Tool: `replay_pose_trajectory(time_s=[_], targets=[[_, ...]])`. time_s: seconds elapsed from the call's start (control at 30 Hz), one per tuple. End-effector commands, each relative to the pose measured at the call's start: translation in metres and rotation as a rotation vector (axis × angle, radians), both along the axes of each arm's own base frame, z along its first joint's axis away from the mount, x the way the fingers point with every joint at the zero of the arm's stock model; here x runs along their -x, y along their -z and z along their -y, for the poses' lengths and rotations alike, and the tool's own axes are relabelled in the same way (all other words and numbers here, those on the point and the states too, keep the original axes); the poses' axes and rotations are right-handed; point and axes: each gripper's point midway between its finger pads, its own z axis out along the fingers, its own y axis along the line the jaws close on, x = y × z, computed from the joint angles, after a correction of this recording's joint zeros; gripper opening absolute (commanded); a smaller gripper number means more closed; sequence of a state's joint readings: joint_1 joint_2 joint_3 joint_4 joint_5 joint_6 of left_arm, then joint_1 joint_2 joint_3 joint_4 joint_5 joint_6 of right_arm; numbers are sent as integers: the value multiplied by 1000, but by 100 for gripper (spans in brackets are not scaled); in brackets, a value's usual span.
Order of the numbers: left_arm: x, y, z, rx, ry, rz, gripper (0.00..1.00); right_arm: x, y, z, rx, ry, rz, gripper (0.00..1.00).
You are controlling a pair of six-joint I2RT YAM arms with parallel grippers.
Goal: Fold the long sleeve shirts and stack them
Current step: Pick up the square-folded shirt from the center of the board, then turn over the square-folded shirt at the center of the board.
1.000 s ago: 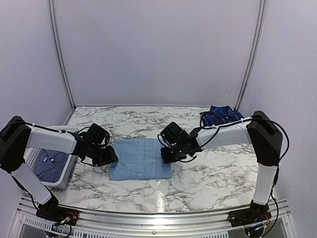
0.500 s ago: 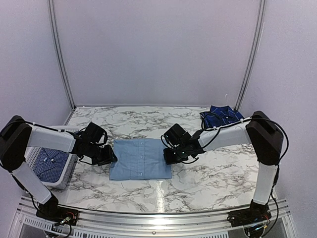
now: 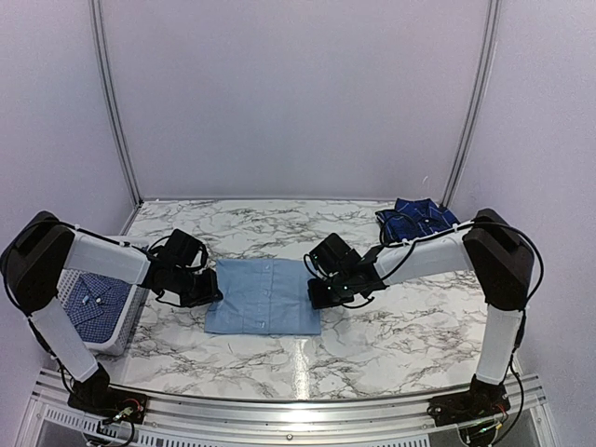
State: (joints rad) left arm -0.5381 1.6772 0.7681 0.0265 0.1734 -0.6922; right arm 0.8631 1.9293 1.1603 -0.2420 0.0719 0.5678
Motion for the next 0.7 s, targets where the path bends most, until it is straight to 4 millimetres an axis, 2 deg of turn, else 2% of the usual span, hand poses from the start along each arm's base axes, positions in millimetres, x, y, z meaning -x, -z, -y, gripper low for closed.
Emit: replay_pose_trajectory(time_s=[0.0, 0.17, 0.33, 0.47, 0.57, 0.67], targets=[[13, 4, -10, -57, -8, -50, 0, 7, 1, 6, 11, -4, -32, 10], [5, -32, -9, -58, 14, 3, 0, 4, -10, -2, -16, -19, -9, 10], [0, -64, -12, -60, 41, 54, 0, 8, -12, -24, -63, -49, -15, 10], [0, -78, -17, -59, 54, 58, 0, 6, -12, -35, -72, -53, -10, 10], [-4, -96, -21, -51, 62, 84, 0, 1, -16, -45, -96, -57, -1, 11], [-9, -116, -24, -41, 90, 108, 0, -1, -21, -67, -161, -94, -13, 11]])
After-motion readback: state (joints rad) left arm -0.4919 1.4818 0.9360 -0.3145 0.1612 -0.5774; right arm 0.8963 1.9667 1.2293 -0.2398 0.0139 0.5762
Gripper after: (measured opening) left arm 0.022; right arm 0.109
